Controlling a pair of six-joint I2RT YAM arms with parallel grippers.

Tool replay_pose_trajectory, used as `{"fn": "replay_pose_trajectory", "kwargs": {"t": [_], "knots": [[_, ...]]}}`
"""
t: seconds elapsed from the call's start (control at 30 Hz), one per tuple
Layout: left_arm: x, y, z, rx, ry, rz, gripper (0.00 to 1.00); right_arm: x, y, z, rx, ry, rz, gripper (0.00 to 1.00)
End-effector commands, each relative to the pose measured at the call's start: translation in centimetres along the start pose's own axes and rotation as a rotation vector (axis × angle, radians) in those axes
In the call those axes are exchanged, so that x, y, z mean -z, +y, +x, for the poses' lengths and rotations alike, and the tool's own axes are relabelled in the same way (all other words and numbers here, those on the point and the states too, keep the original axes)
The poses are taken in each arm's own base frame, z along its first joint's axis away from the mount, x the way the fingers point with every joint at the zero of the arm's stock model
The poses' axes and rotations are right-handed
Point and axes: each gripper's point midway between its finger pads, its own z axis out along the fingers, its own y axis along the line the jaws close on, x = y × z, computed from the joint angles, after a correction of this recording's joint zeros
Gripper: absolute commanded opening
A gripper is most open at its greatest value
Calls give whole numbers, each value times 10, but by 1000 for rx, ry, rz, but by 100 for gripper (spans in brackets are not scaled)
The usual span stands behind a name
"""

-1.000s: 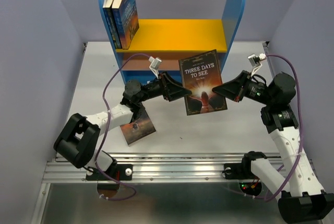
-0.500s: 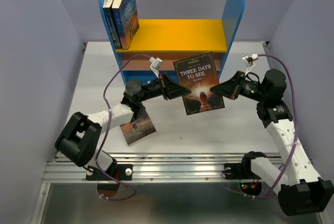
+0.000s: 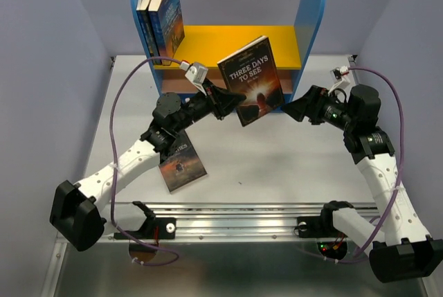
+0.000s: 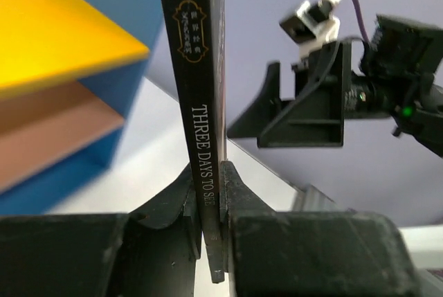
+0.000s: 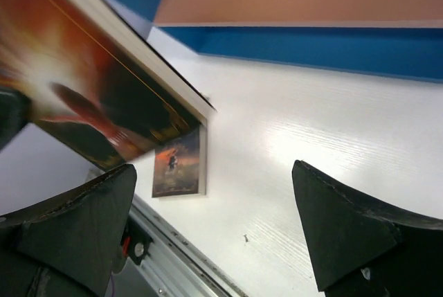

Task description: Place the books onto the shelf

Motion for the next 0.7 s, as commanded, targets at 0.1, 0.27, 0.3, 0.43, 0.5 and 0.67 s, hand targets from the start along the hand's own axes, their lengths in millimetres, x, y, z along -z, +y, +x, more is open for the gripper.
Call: {"fn": "replay_pose_trajectory", "kwargs": {"t": [0.1,0.27,0.3,0.43,0.5,0.67], "knots": [[5,-11,-120,-382,-297,-168,0,11,-21,-23,47,-97,182,100],[9,33,-167,-548,-395,-467,0,19,-22,-25,73,-120,212,100],[3,46,-166,-585,-374,-498,0,19,-23,-25,74,-121,217,100],[-4,74,-198,-650,-412,-589,0,20,-24,-26,83,-121,221,100],[-6,97,-207,-700,-420,-659,0,19,-25,-26,87,-117,224,100],[-1,131,-227,-759,-469,-751,0,18,-28,-26,96,-115,238,100]]}}
